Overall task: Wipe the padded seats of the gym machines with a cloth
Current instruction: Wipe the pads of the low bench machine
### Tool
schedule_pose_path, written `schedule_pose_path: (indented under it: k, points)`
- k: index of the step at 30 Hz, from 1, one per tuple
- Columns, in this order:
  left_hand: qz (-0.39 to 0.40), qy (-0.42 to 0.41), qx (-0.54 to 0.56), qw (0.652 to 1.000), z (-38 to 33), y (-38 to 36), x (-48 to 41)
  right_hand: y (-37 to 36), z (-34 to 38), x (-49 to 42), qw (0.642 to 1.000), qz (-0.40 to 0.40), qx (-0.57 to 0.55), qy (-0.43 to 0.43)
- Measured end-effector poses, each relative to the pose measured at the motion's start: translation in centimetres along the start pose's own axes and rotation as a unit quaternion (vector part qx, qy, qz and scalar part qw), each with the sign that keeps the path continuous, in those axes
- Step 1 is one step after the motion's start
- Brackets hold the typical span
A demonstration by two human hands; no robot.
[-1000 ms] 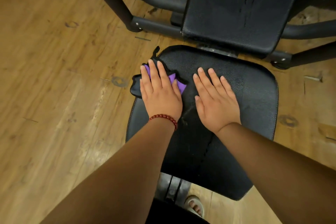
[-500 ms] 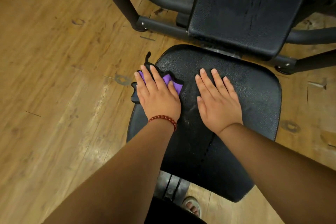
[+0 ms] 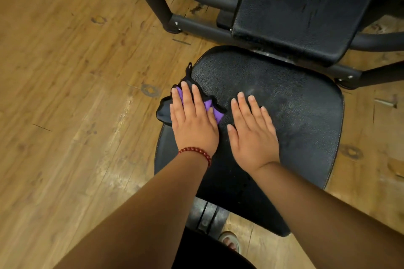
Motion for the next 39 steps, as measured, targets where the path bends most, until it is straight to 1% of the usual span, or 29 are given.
schedule_pose_path:
  k: [2,4,5,6,7,10,11,12,13,16,18,19,20,21,22,23,24,25,26,28,29,31,32,33,35,36,37,38,39]
  points:
    - [0.005,-0.079,-0.042,0.996,-0.3,-0.5,1.2,-0.3,-0.1,0.2,1.0,0.001,0.012,-0.004]
    - [-0.003,-0.177,-0.081,0.981,-0.3,-0.5,1.5,-0.4,-0.1,0.1,1.0,-0.001,0.021,-0.006]
    - [-0.01,-0.207,-0.088,0.974,-0.2,-0.3,1.3,-0.5,0.0,0.1,1.0,0.0,0.023,-0.007]
    - [-0.018,-0.217,-0.087,0.972,-0.1,0.0,0.9,-0.6,0.1,0.1,1.0,0.001,0.024,-0.007]
    - [-0.024,-0.202,-0.078,0.976,0.1,0.3,0.3,-0.6,0.2,0.2,1.0,0.001,0.023,-0.007]
    - [-0.029,-0.09,-0.029,0.995,0.5,0.7,-0.2,-0.7,0.1,0.2,1.0,-0.002,0.028,-0.01]
    - [-0.027,-0.079,-0.028,0.996,0.3,0.5,0.1,-0.7,0.0,0.3,1.0,-0.002,0.028,-0.011]
    - [-0.022,-0.093,-0.038,0.995,0.1,0.1,0.5,-0.7,0.1,0.3,1.0,-0.003,0.027,-0.012]
    - [-0.016,-0.13,-0.057,0.99,-0.2,-0.2,1.0,-0.7,0.1,0.3,1.0,-0.003,0.026,-0.012]
    - [-0.009,-0.261,-0.109,0.959,-0.6,-0.5,2.6,-0.7,0.1,0.3,1.0,-0.007,0.025,-0.014]
    - [-0.011,-0.298,-0.112,0.948,-0.6,-0.1,2.6,-0.5,0.1,0.3,1.0,-0.009,0.025,-0.015]
    - [-0.017,-0.297,-0.108,0.949,-0.5,0.1,2.2,-0.5,0.1,0.3,1.0,-0.011,0.025,-0.015]
    - [-0.021,-0.272,-0.1,0.957,-0.1,0.4,1.4,-0.4,0.1,0.3,1.0,-0.011,0.025,-0.016]
    - [-0.022,-0.221,-0.086,0.971,0.5,0.7,0.3,-0.5,0.2,0.3,0.999,-0.01,0.025,-0.017]
    - [-0.022,-0.153,-0.062,0.986,1.4,0.9,-0.6,-0.5,0.2,0.3,0.999,-0.009,0.027,-0.018]
    - [-0.022,-0.092,-0.038,0.995,2.2,1.1,-1.1,-0.5,0.2,0.3,0.999,-0.009,0.029,-0.018]
    - [-0.021,-0.063,-0.028,0.997,2.3,1.1,-0.9,-0.5,0.2,0.3,0.999,-0.009,0.03,-0.017]
    - [-0.018,-0.073,-0.036,0.997,1.8,0.8,-0.1,-0.5,0.3,0.3,0.999,-0.01,0.03,-0.016]
    - [-0.013,-0.113,-0.052,0.992,0.9,0.3,1.2,-0.5,0.2,0.3,0.999,-0.011,0.029,-0.016]
    - [-0.001,-0.223,-0.081,0.971,-0.7,-0.6,3.8,-0.5,0.1,0.2,0.999,-0.014,0.03,-0.018]
    - [0.005,-0.263,-0.086,0.961,-0.7,-0.8,4.5,-0.5,0.1,0.3,0.999,-0.016,0.032,-0.017]
    - [-0.003,-0.301,-0.093,0.949,0.0,-0.6,4.2,-0.5,0.2,0.3,0.999,-0.021,0.03,-0.016]
    - [-0.017,-0.292,-0.095,0.952,0.6,-0.2,3.4,-0.5,0.2,0.3,0.999,-0.023,0.027,-0.014]
    - [-0.027,-0.26,-0.089,0.961,1.3,0.2,2.4,-0.5,0.2,0.3,0.999,-0.025,0.026,-0.014]
    - [-0.033,-0.158,-0.064,0.985,2.7,0.7,1.0,-0.5,0.1,0.4,0.999,-0.025,0.028,-0.016]
    - [-0.035,-0.12,-0.054,0.991,2.9,0.7,1.2,-0.6,0.2,0.4,0.999,-0.024,0.029,-0.016]
    - [-0.032,-0.108,-0.05,0.992,2.5,0.4,1.9,-0.6,0.2,0.4,0.999,-0.023,0.029,-0.016]
    - [-0.022,-0.125,-0.051,0.991,1.6,-0.1,2.8,-0.6,0.2,0.4,0.999,-0.023,0.03,-0.017]
    - [-0.011,-0.164,-0.058,0.985,0.7,-0.7,3.9,-0.6,0.2,0.4,0.999,-0.023,0.031,-0.017]
Point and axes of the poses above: each hand's wrist, its own x-axis away from the middle knuckle, its own y-axis out of the back of the hand, z = x × y, the point moved 10 cm from there along -x, towards the middle knuckle, and after that the axes turned 7 degrees about y, right-handed, at the moved point
